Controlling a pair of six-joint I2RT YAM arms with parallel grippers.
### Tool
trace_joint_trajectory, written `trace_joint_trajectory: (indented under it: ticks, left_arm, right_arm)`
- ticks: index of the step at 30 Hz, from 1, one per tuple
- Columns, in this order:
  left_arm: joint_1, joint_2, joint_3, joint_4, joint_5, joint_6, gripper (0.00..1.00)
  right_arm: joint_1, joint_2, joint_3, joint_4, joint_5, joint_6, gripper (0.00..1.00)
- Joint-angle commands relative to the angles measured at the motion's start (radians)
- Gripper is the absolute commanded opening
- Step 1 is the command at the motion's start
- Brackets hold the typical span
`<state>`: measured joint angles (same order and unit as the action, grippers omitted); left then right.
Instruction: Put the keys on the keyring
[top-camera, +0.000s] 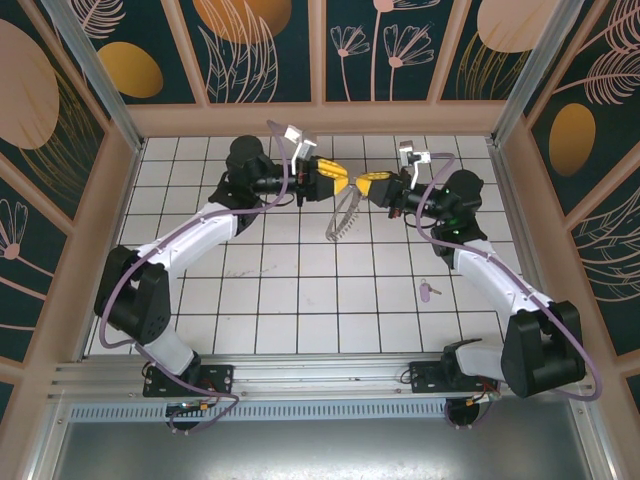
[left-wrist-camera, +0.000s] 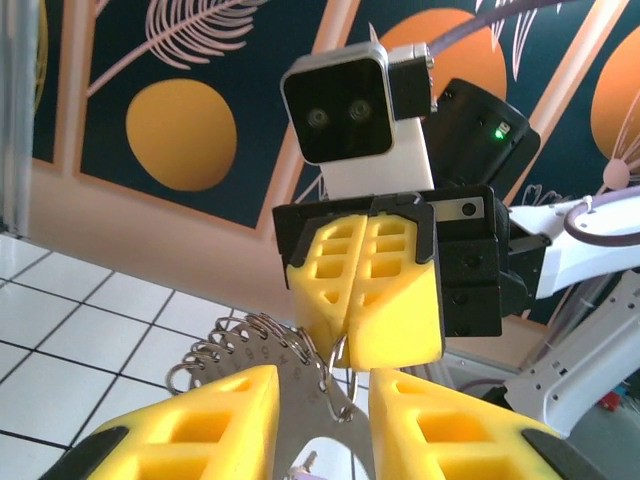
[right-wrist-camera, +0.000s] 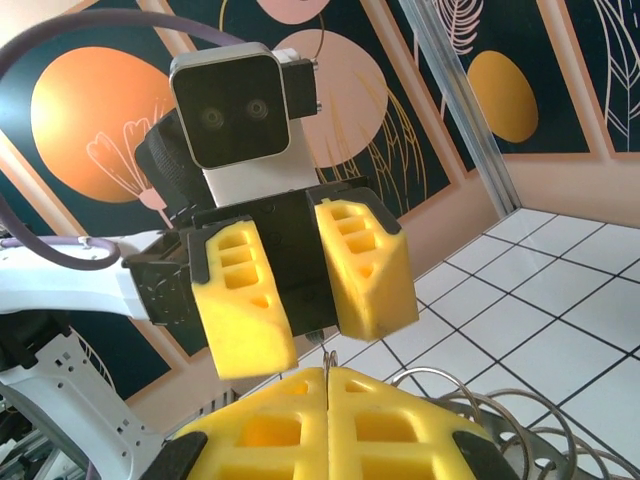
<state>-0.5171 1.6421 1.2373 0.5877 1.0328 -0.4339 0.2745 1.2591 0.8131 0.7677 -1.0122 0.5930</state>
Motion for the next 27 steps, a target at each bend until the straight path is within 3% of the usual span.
trace_joint_trajectory:
  ticks: [1, 15, 27]
  left_arm:
    - [0.009, -0.029, -0.018, 0.124, -0.021, -0.063, 0.29]
    - [-0.023, 0.026, -0.036, 0.344, 0.05, -0.251, 0.25]
    - [-0.043, 0.058, -0.04, 0.523, 0.039, -0.38, 0.23]
  right_arm:
    - [-0.007, -0.04, 0.0, 0.106, 0.007, 0.018, 0.0]
    - [0.004, 0.017, 0.001, 0.363, 0.079, 0.179, 0.0]
    - [0.039, 0.039, 0.008, 0.403, 0.1, 0.198, 0.0]
